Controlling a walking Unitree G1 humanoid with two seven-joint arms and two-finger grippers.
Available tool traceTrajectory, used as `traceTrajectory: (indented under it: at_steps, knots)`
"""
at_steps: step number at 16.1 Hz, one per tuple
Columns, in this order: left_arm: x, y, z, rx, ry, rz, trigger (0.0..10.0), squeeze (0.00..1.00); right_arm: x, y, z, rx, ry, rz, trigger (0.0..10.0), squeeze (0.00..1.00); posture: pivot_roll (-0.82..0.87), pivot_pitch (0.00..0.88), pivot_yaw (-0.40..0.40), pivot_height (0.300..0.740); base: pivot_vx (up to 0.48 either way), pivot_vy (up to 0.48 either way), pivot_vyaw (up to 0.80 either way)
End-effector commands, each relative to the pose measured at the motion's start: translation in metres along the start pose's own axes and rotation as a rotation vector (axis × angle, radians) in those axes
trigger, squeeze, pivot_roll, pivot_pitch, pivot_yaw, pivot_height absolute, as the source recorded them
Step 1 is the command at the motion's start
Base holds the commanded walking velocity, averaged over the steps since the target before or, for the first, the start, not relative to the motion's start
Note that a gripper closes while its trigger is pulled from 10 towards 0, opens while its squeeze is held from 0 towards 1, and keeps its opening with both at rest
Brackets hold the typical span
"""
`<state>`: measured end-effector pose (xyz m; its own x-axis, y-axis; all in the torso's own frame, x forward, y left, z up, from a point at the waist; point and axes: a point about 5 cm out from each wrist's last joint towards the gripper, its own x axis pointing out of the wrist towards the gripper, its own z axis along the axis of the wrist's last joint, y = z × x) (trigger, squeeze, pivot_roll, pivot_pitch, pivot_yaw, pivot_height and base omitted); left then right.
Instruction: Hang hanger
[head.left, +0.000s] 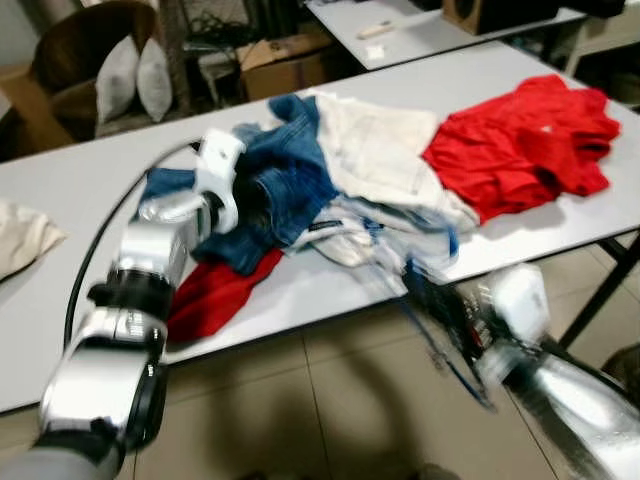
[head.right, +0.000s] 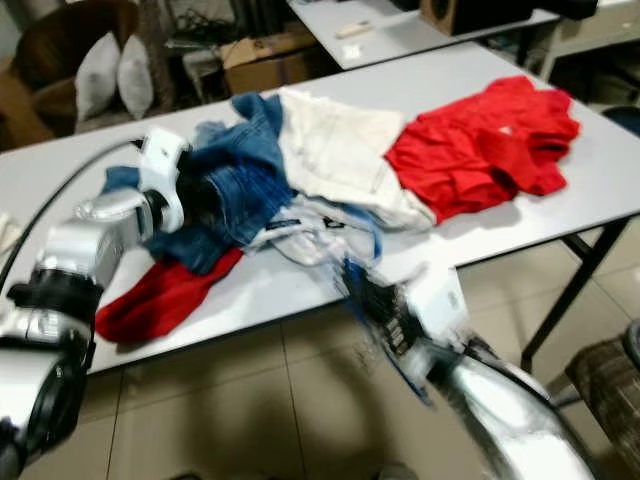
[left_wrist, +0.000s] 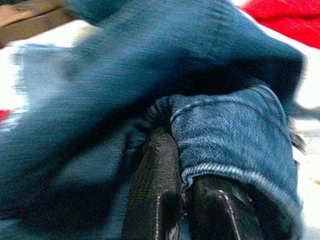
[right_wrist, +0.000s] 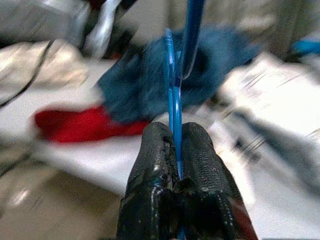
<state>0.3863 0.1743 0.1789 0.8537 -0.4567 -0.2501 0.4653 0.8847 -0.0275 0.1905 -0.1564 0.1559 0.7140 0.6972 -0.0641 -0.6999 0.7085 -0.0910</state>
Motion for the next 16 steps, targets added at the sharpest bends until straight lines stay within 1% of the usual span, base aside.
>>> traceTrajectory:
  at_steps: [1, 3, 4, 5, 6, 7, 8, 9, 10, 11, 13, 14, 15, 16]
  knots:
    - [-0.002, 0.006, 0.007, -0.01, -0.013, 0.037, 0.0, 0.0, -0.001, 0.006, 0.009, 0.013, -0.026, 0.063, 10.0, 0.0, -0.13, 0.0, 0.168, 0.74, 0.0, 0.0, 0.0]
    - [-0.002, 0.005, 0.013, 0.028, -0.029, 0.048, 0.0, 0.0, -0.006, 0.011, 0.005, 0.047, 0.018, 0.127, 10.0, 0.0, -0.13, 0.0, 0.166, 0.74, 0.0, 0.0, 0.0]
    - [-0.002, 0.001, 0.019, 0.043, -0.045, 0.026, 0.0, 0.0, -0.004, 0.011, 0.002, 0.052, 0.037, 0.132, 10.0, 0.0, -0.13, 0.0, 0.165, 0.74, 0.0, 0.0, 0.0]
    - [-0.001, -0.005, 0.022, 0.057, -0.049, -0.01, 0.0, 0.0, 0.004, 0.006, -0.001, 0.064, 0.041, 0.09, 10.0, 0.0, -0.13, 0.0, 0.164, 0.74, 0.0, 0.0, 0.0]
    - [-0.001, -0.006, 0.022, 0.066, -0.046, -0.016, 0.0, 0.0, 0.008, 0.006, -0.002, 0.079, 0.045, 0.087, 10.0, 0.0, -0.13, 0.0, 0.163, 0.74, 0.0, 0.0, 0.0]
    - [-0.001, -0.01, 0.023, 0.08, -0.045, -0.027, 0.0, 0.0, 0.022, 0.003, -0.007, 0.107, 0.068, 0.058, 10.0, 0.0, -0.13, 0.0, 0.157, 0.74, 0.0, 0.0, 0.0]
    - [-0.002, -0.012, 0.023, 0.085, -0.046, -0.03, 0.0, 0.0, 0.031, -0.001, -0.011, 0.13, 0.084, 0.03, 10.0, 0.0, -0.12, 0.0, 0.155, 0.74, 0.0, 0.0, 0.0]
    - [-0.002, -0.012, 0.025, 0.093, -0.051, -0.028, 0.0, 0.0, 0.038, -0.004, -0.016, 0.119, 0.119, 0.011, 10.0, 0.0, -0.12, 0.0, 0.144, 0.74, 0.0, 0.0, 0.0]
    - [-0.003, -0.012, 0.025, 0.097, -0.052, -0.028, 0.0, 0.0, 0.04, -0.004, -0.018, 0.12, 0.13, 0.009, 10.0, 0.0, -0.11, 0.0, 0.14, 0.74, 0.0, 0.0, 0.0]
    - [-0.006, -0.011, 0.026, 0.099, -0.056, -0.027, 0.0, 0.0, 0.049, -0.004, -0.019, 0.141, 0.129, 0.022, 10.0, 0.0, -0.1, 0.0, 0.125, 0.74, 0.0, 0.0, 0.0]
    - [-0.009, -0.012, 0.024, 0.096, -0.062, -0.01, 0.0, 0.0, 0.06, 0.002, -0.017, 0.151, 0.135, 0.101, 10.0, 0.0, -0.09, 0.0, 0.1, 0.74, 0.0, 0.0, 0.0]
    - [-0.009, -0.012, 0.024, 0.096, -0.063, -0.009, 0.0, 0.0, 0.061, 0.003, -0.017, 0.148, 0.136, 0.11, 10.0, 0.0, -0.09, 0.0, 0.09, 0.74, 0.0, 0.0, 0.0]
    - [-0.011, -0.014, 0.022, 0.093, -0.067, -0.005, 0.0, 0.0, 0.067, 0.001, -0.017, 0.141, 0.135, 0.089, 10.0, 0.0, -0.08, 0.0, 0.081, 0.74, 0.0, 0.0, 0.0]
    - [-0.013, -0.016, 0.021, 0.094, -0.069, -0.008, 0.0, 0.0, 0.069, -0.004, -0.016, 0.154, 0.127, 0.03, 10.0, 0.0, -0.08, 0.0, 0.072, 0.74, 0.0, 0.0, 0.0]
